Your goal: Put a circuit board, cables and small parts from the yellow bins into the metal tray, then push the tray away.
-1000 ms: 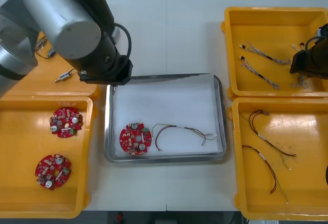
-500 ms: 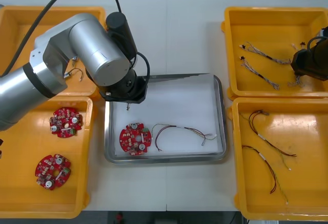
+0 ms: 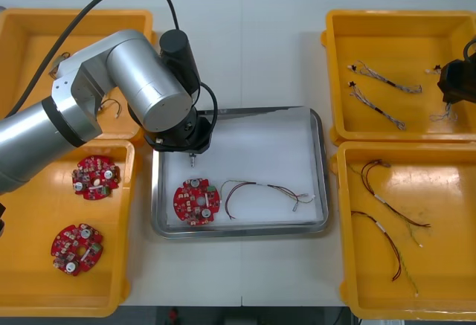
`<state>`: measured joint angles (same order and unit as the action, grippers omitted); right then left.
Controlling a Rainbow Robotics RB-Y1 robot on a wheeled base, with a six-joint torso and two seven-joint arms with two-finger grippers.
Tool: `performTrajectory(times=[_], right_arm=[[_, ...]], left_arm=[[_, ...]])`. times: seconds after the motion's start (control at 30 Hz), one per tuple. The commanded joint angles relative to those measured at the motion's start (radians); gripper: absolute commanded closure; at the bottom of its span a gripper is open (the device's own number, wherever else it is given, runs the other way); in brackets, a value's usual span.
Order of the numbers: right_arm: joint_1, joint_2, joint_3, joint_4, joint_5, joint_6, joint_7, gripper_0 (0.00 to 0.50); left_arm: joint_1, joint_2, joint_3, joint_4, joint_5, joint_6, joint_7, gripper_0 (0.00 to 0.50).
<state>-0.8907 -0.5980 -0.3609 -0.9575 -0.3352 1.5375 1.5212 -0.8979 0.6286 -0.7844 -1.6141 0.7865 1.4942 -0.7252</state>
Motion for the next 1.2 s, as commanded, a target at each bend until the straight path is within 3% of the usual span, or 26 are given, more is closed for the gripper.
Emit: performTrajectory(times=[0.03,0.37,0.63,0.8,0.97,1.2], right_arm=[[-0.001,-0.052,0.000,-0.127,0.010,0.090,-0.026,0.500],[-0.001,-0.054,0.005,-0.287,-0.024,0.262,-0.003,0.500],[0.001,-0.054,0.062,-0.418,-0.059,0.381,0.076,0.500],[-0.001,-0.054,0.117,-0.511,-0.080,0.382,0.132,0.500],[-0.001,-0.054,0.192,-0.619,-0.183,0.382,0.152,0.500],[0.001,-0.054,0.293,-0.751,-0.311,0.382,0.152,0.500]], left_arm=[[-0.049,-0.017,-0.012,-0.004,-0.016,0.001,0.056,0.000],[-0.050,-0.017,0.031,-0.047,-0.024,0.051,0.084,0.000],[-0.050,-0.017,0.191,-0.136,-0.001,0.227,0.107,0.000],[-0.050,-0.009,0.307,-0.167,0.016,0.322,0.107,0.000],[-0.053,0.019,0.429,-0.173,0.003,0.390,0.102,0.000],[-0.055,0.091,0.507,-0.099,-0.006,0.385,0.036,0.000]])
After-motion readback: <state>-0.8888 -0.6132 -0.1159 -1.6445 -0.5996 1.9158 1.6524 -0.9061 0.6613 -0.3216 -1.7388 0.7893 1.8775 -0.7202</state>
